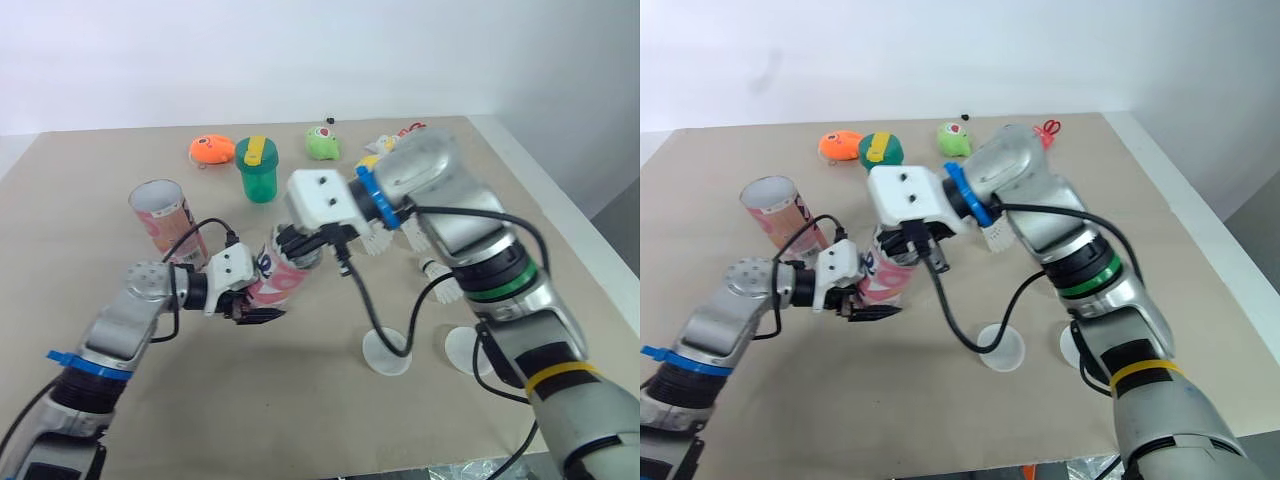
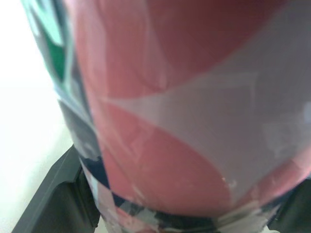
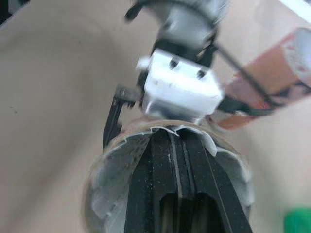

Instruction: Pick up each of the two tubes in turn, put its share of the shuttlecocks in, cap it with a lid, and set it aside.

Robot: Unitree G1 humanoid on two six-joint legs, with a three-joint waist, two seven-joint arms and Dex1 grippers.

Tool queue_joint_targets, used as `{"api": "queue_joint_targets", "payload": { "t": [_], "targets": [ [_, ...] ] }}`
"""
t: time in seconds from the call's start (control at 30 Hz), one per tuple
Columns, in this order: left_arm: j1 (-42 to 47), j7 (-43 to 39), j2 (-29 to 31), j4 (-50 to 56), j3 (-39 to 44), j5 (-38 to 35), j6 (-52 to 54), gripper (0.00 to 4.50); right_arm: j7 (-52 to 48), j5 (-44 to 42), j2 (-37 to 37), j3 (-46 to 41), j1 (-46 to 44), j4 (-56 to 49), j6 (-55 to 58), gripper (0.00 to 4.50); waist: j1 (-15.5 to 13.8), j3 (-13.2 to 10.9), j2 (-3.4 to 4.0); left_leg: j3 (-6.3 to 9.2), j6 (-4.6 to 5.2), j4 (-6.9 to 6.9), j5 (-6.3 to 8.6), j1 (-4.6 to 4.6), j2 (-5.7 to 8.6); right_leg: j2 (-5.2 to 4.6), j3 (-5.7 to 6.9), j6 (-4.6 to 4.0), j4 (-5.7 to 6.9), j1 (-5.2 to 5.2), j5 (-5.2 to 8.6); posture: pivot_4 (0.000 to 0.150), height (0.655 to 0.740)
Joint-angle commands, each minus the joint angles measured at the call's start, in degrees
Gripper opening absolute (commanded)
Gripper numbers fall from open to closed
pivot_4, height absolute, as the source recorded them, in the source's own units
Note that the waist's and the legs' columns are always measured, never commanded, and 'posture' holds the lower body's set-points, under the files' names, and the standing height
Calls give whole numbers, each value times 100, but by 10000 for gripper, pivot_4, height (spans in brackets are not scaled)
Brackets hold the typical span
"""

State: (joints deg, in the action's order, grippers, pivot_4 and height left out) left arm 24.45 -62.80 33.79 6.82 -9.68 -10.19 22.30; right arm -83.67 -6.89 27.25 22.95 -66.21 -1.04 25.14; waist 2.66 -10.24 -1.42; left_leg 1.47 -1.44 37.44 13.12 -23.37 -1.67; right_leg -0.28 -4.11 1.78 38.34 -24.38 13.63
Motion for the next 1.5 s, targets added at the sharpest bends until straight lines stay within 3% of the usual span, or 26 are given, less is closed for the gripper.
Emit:
{"api": "queue_joint_targets", "payload": {
  "t": [0.03, 0.23, 0.43, 0.97, 1.13, 1.3, 1.43, 1.5],
  "targets": [
    [9, 200, -208, 84, -114, -31, -119, 36653, -30, -192, 132, -160, -47, -307, 56, 274, 14, 0, 1, -1, 0, -1, 0, 2, 0, 2, -1, 0, 0, 0, 0, 1500, 7400],
    [-41, 397, -515, 148, -37, -211, -164, 36653, -74, -192, 448, 7, 180, -577, 109, 274, 7, -1, 1, 7, 0, 0, -1, 3, -3, 6, 2, 1, 3, 1, 1, 1500, 7400],
    [3, 373, -459, 191, -89, -209, -212, 36653, -56, 319, 571, 500, 265, -449, -324, 274, 7, -1, 1, 5, -1, 2, -1, 3, 0, 4, 1, 7, 3, 2, 1, 1500, 7400],
    [-178, 402, -747, 32, -170, -358, -552, 36653, -352, 26, 1047, -58, -319, -376, -220, 274, -10, -1, 2, 7, -2, 2, -2, 2, 1, 0, 3, 3, 1, 4, 0, 1500, 7400],
    [-288, 567, -1120, -247, -107, -402, -849, 36653, -316, -642, 1323, -649, -156, -641, 374, 274, -14, -1, 2, 6, -2, 2, -2, 2, 3, -2, 3, 3, 0, 5, 0, 1500, 7400],
    [-518, 619, -1448, -750, -38, -517, -1274, 36653, 314, -2168, 1145, -1935, -45, -1064, 1793, 274, -13, -1, 2, 7, -2, 2, -2, 2, 2, -2, 2, -23, 1, 6, -16, 1500, 7400],
    [-653, 652, -1491, -1286, -54, -338, -1712, 36653, 533, -2599, 1647, -2252, 746, -1683, 2362, 274, -32, 2, -4, 18, -2, 3, -2, 5, 1, 0, 15, -25, -5, 18, -17, 1500, 7400],
    [-718, 654, -1487, -1445, -53, -326, -1859, 36653, 615, -2644, 1929, -2297, 1335, -1963, 2427, 6708, -41, 3, -4, 19, -2, 3, -2, 13, 2, -2, 17, -6, -15, 32, -10, 1500, 7400]
  ]
}}
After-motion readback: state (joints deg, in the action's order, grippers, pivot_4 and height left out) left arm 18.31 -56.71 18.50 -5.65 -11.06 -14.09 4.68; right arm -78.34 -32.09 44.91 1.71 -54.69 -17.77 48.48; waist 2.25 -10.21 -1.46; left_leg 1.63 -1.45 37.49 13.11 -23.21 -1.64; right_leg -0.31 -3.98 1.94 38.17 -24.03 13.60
